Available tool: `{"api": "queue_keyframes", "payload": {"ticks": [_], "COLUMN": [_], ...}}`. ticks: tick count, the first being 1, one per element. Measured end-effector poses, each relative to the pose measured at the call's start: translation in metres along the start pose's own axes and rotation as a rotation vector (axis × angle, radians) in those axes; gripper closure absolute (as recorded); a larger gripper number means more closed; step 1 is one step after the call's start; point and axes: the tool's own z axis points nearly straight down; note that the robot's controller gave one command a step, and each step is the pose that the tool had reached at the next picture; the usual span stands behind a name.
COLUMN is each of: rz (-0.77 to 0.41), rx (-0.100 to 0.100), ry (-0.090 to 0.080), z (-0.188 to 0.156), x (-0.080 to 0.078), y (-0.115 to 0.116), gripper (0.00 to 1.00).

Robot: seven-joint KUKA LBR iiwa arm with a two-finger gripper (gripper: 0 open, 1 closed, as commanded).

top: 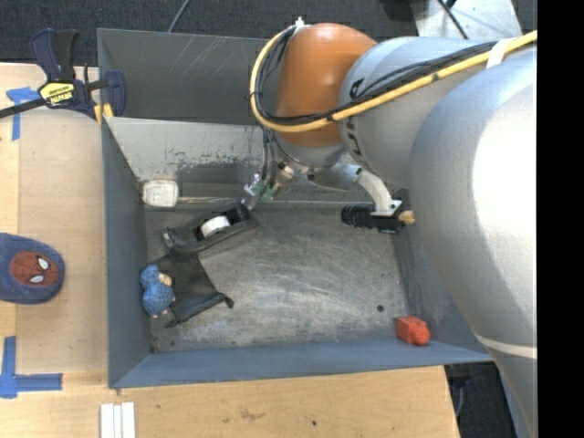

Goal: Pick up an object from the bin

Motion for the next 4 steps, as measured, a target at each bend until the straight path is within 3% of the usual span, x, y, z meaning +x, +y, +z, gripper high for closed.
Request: {"api": "queue_keyframes", "payload": {"ticks": [1, 2, 3, 4], "rz": [0.000, -0.103, -0.107, -0.129], "rx": [0.003, -0.014, -0.011, 0.003], "ry": [0.001, -0.006, 0.009, 0.001], "z": [0.001, 0.027, 0.029, -0.059], "x": [0.000, -0.004, 0.002, 0.001], "y": [-0.001, 0.003, 0.005, 0.005], "gripper": [0.00, 0.00, 1.00, 1.00]}}
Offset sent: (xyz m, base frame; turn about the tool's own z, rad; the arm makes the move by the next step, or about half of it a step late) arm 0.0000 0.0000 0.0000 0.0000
